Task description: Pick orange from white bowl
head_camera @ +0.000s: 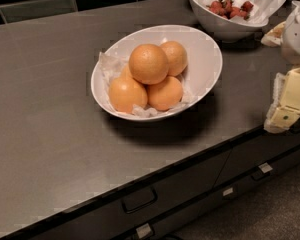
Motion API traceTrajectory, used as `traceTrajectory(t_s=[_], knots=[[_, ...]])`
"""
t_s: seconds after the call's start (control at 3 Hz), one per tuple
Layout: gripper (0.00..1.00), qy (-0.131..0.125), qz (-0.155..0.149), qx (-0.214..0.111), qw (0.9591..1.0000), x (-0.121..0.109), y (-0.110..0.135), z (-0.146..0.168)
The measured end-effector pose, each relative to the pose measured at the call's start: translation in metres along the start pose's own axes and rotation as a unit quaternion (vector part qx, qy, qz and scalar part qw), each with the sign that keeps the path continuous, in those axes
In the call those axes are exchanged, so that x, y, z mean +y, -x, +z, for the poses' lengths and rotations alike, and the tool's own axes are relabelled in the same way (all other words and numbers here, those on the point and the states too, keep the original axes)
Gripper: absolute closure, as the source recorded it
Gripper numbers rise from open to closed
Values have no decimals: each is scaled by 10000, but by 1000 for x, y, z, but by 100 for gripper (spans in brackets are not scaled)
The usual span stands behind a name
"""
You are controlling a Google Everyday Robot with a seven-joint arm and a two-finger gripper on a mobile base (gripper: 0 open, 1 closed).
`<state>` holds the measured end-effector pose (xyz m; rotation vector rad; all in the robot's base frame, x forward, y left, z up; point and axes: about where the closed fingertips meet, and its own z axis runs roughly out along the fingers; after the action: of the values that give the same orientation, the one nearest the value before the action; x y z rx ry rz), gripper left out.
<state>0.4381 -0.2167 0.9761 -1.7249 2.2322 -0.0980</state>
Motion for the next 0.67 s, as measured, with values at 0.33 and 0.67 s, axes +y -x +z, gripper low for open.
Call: traceTrajectory(t_s=[0.33,0.67], knots=[[0,0,-1,0,10000,0,0,0],[0,-28,-425,-29,9991,-14,32,2]])
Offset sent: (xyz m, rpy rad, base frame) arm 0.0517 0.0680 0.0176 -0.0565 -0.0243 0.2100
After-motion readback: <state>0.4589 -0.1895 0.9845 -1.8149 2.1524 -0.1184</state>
